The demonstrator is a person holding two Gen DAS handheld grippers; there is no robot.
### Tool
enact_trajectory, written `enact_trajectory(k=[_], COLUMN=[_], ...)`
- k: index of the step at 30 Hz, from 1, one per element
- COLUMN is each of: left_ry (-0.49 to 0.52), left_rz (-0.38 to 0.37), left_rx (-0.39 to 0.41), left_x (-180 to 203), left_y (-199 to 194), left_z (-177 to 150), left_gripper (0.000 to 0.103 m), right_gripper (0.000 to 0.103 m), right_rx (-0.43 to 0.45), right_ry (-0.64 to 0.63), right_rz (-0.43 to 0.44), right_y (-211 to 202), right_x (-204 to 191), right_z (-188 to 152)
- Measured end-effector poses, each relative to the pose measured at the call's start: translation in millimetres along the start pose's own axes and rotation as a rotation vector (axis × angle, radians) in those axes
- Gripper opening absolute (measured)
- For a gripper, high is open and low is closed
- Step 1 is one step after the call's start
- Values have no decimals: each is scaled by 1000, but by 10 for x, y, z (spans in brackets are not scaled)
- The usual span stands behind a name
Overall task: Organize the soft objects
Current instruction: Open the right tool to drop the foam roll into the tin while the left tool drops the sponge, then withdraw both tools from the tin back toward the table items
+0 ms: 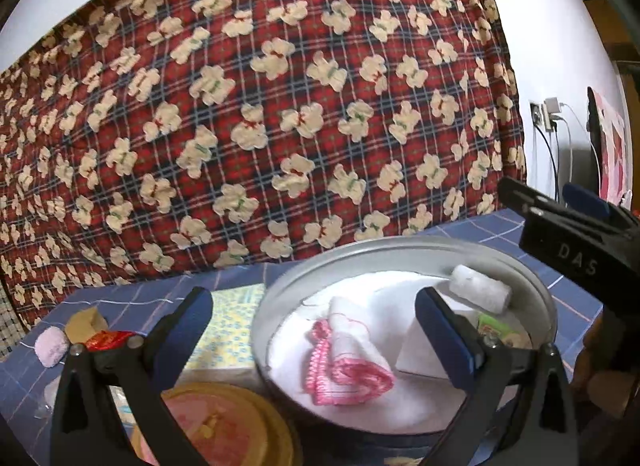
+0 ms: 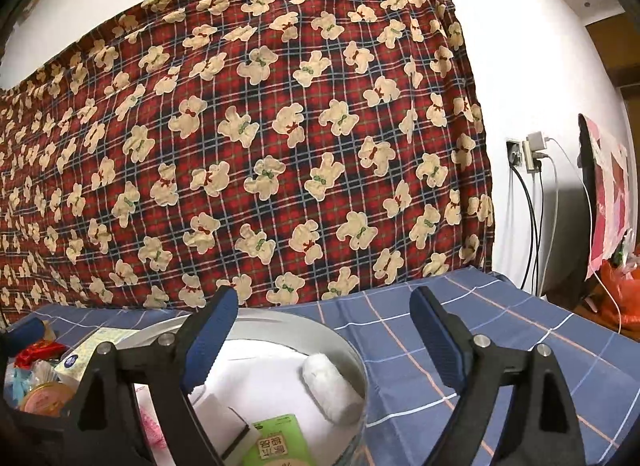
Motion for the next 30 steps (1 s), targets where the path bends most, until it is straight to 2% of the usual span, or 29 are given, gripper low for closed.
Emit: enact_trajectory(k=[3,10,19,24,30], left_ry=[-5,-38,-66,-85,-114], left_rz=[13,16,52,78,99], left_rx=[18,13,-1,-10,-25], left_x=[-73,-372,-700,-931,-1198], left_y=[-51,-145,-184,-191,-201], left_z=[-16,-98,-181,-228,-287], left_gripper=[103,103,103,103,103], right_gripper=[89,89,89,89,89], right_rx=[-11,4,-22,-73,-94], right_ry=[-15,-21,-9,32,37], right_rz=[-4,8,34,80,123], right_y=[8,-59,-107,-120,-179], right_x=[-36,-127,-280,-414,-728], right_z=[-13,-61,-109,-174,-246])
Point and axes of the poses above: each gripper's, at about its wrist camera, not at the fingertips, and y roughly the way its jaws point, x to its right, z to its top, the point moved 1 cm from there along y, roughly the way its jaws point, and after that the axes turned 10 degrees about -x, right-handed, at the moved point
